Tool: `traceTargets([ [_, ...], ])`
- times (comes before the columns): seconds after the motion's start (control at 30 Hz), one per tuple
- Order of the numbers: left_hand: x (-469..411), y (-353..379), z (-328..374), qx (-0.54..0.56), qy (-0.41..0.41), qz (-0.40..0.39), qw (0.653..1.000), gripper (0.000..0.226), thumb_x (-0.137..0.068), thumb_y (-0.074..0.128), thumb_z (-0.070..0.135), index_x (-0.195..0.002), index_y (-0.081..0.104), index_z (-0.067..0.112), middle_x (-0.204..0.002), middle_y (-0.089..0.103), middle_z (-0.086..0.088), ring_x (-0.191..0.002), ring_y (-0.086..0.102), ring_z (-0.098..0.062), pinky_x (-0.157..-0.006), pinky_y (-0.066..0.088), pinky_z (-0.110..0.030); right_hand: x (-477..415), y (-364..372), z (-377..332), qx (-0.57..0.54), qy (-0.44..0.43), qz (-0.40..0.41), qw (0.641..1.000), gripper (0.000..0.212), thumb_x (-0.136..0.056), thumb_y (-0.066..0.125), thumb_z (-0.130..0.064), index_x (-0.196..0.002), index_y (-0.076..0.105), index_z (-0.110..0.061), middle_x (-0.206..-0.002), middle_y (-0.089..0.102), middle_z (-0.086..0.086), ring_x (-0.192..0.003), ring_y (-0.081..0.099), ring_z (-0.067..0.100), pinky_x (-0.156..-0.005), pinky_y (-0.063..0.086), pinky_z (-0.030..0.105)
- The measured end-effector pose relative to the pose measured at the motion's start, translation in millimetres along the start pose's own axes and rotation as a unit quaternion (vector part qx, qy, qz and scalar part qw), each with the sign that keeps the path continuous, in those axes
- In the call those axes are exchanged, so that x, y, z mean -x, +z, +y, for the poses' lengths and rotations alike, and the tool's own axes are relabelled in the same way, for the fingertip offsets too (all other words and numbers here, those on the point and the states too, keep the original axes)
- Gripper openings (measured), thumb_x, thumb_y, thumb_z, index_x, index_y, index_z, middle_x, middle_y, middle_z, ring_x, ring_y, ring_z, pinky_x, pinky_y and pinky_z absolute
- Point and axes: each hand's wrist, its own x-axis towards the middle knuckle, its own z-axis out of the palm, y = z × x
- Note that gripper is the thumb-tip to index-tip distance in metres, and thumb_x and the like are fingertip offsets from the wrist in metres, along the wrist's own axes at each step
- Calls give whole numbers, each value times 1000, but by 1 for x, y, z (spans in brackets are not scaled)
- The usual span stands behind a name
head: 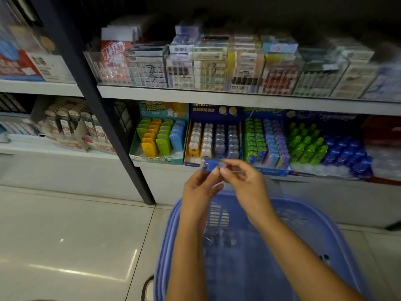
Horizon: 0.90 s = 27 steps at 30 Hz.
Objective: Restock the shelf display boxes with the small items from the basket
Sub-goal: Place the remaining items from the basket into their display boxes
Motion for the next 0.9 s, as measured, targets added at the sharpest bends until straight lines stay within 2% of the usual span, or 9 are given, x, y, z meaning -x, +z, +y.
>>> traceTargets([
  [0.07, -7, 7, -3, -163, 63, 35, 984, 12, -93, 60, 17, -102, 68, 19, -100, 70, -3, -96, 66, -16, -72, 52, -14, -12, -12, -4, 56, -42, 32, 997, 14, -89, 62, -15, -97, 62, -27, -95, 68, -5, -86, 65, 10, -77, 52, 20],
  [0.17, -18, 7, -5, -444, 156, 63, 880, 34, -96, 54, 19, -129, 56, 17, -132, 57, -1, -120, 53, -15, -95, 41, -19, -43, -27, -15, 285, -160, 39, 944, 19, -89, 64, -20, -107, 62, -16, -96, 61, -1, -83, 57, 11, -74, 46, 15],
  [0.27, -25, 6, -15, -521, 164, 13, 838, 45, -97, 52, 16, -141, 43, 13, -151, 35, -2, -138, 33, -18, -108, 28, -24, -72, -25, -22, 436, -188, -73, 877, 28, -91, 60, -18, -116, 64, -8, -111, 62, 10, -100, 57, 23, -87, 45, 27],
  [0.37, -26, 4, -28, -551, 158, -5, 820, 56, -96, 53, 16, -148, 31, 14, -155, 25, -2, -141, 26, -17, -110, 26, -23, -86, -19, -19, 493, -181, -148, 838, 31, -95, 54, -20, -123, 62, -9, -124, 59, 11, -114, 53, 25, -99, 41, 32],
  [0.57, -32, -1, -36, -558, 167, 9, 813, 55, -95, 55, 16, -146, 35, 12, -152, 29, -4, -138, 31, -19, -108, 31, -25, -95, -11, -8, 545, -186, -203, 792, 36, -97, 48, -22, -130, 55, -10, -131, 53, 10, -121, 47, 25, -104, 38, 34],
  [0.63, -33, -3, -36, -557, 177, 7, 811, 54, -94, 55, 16, -145, 37, 12, -151, 31, -3, -137, 33, -18, -107, 30, -23, -94, -12, -4, 539, -200, -179, 799, 34, -97, 49, -21, -126, 59, -8, -124, 54, 9, -118, 43, 22, -101, 36, 27],
  [0.7, -34, -5, -36, -555, 187, 0, 811, 53, -94, 55, 15, -145, 38, 12, -150, 32, -3, -137, 34, -17, -106, 29, -19, -93, -12, -4, 499, -196, -142, 832, 28, -94, 55, -19, -114, 63, -2, -112, 52, 8, -107, 41, 16, -96, 36, 20],
  [0.77, -32, -6, -36, -536, 197, -2, 821, 51, -95, 54, 15, -144, 40, 12, -150, 34, -2, -136, 35, -15, -103, 26, -13, -90, -11, -8, 468, -191, -124, 854, 25, -91, 59, -18, -110, 60, -2, -110, 45, 7, -103, 42, 16, -92, 40, 24],
  [0.9, -16, -15, -57, -424, 225, 112, 870, 32, -95, 52, 13, -127, 54, 15, -123, 51, 4, -108, 52, -8, -85, 38, -4, -63, -24, 3, 504, -248, -107, 820, 43, -91, 60, -27, -130, 55, -11, -120, 46, 9, -107, 45, 23, -90, 41, 32],
])
